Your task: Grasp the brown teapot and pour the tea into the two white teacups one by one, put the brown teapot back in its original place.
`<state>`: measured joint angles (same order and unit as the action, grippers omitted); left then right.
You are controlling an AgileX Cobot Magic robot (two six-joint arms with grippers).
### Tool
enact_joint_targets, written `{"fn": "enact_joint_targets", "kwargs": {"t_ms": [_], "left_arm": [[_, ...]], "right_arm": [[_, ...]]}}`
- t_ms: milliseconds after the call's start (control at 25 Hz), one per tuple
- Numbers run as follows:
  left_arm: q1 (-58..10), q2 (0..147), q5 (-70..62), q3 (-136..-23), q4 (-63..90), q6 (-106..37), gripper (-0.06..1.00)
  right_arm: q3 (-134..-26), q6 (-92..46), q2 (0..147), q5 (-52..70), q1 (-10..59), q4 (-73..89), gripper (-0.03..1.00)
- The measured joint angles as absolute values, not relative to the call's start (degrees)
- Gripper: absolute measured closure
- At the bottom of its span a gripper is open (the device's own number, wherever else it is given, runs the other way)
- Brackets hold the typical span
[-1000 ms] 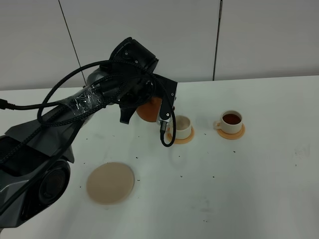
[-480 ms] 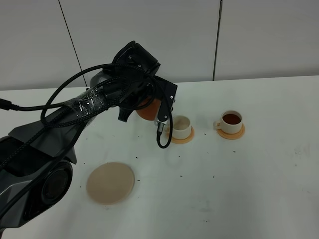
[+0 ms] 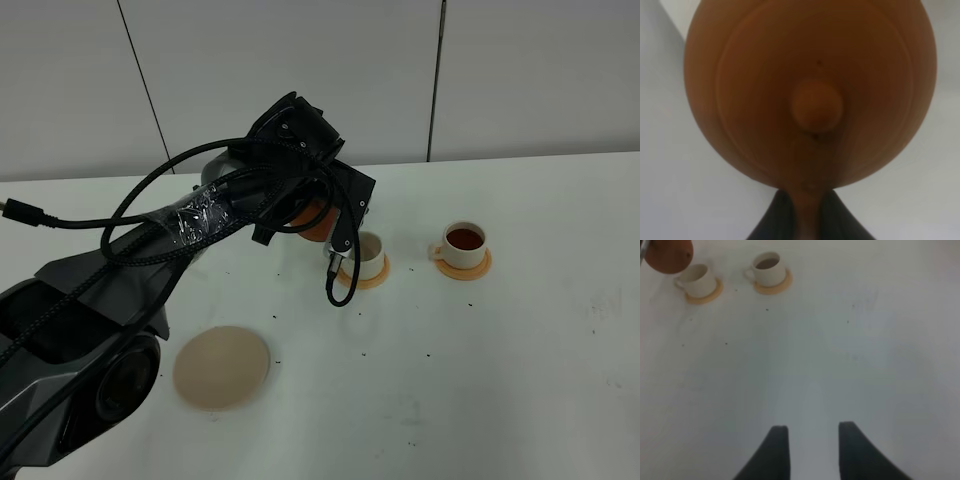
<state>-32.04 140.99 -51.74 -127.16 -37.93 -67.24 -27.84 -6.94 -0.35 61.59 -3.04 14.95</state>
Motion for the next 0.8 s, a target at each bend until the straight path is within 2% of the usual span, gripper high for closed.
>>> {"fn": "enact_joint_targets", "kwargs": {"t_ms": [800], "left_arm": [[-34.51, 140.99, -52.49, -127.16, -43.78, -71.11, 0.77]], "right_arm": [[-27.84, -6.92, -0.35, 61.59, -3.04, 14.95, 0.73]]}}
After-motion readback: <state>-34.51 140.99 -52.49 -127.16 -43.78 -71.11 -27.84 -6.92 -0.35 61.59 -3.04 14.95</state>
